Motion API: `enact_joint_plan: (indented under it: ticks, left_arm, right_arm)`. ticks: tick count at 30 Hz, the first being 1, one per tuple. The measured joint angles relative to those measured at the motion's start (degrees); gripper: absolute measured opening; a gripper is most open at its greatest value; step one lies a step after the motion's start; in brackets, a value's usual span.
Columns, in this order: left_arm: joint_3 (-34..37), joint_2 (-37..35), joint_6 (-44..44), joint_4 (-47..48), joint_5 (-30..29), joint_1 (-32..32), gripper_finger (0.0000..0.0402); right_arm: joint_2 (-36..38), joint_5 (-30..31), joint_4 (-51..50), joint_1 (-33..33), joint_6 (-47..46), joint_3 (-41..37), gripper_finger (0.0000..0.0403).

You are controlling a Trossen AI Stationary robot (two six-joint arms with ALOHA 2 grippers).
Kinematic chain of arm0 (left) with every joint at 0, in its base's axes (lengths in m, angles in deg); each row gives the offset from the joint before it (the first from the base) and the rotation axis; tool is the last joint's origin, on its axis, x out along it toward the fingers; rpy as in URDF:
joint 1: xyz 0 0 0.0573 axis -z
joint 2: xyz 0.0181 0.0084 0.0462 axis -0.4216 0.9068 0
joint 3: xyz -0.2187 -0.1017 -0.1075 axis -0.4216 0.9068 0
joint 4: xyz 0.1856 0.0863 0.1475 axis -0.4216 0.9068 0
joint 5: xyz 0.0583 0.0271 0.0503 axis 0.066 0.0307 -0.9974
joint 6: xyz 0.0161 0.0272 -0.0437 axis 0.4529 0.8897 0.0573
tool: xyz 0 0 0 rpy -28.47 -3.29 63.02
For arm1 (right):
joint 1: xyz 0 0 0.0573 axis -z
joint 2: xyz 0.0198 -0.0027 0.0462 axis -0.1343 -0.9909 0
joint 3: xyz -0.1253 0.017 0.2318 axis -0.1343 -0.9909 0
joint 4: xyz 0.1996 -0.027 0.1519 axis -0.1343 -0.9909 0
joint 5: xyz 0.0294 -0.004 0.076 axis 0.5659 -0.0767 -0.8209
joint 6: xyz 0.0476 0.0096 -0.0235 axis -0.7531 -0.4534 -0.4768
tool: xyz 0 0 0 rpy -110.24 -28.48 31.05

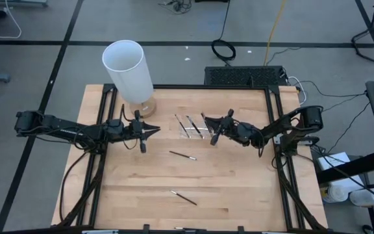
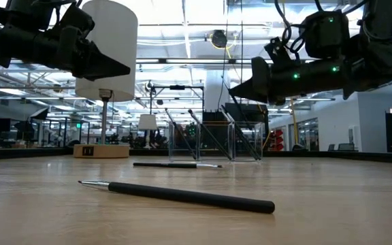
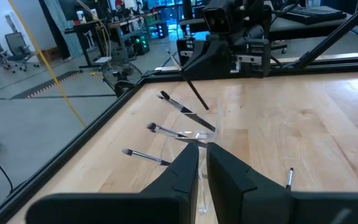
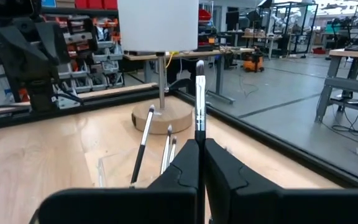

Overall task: Put items in baskets/containers
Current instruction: Put the black eyeshadow brush into the transparent organizer

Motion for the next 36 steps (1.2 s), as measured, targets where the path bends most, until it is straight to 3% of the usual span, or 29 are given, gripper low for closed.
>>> enact_joint_plan:
  ticks: [16,36]
  left_arm:
    - [0.0,0.0,-0.7,-1.0,0.0,0.0,0.0042]
    - [0.0,0.0,-3.0,-1.0,2.5,0.1,0.0042]
  right_arm:
    - [-1.0,3.1,-5.9,-0.7,-8.6,0.0,0.0]
    - [-6.4,3.0,-5.7,-0.6,-8.9,2.6,0.0]
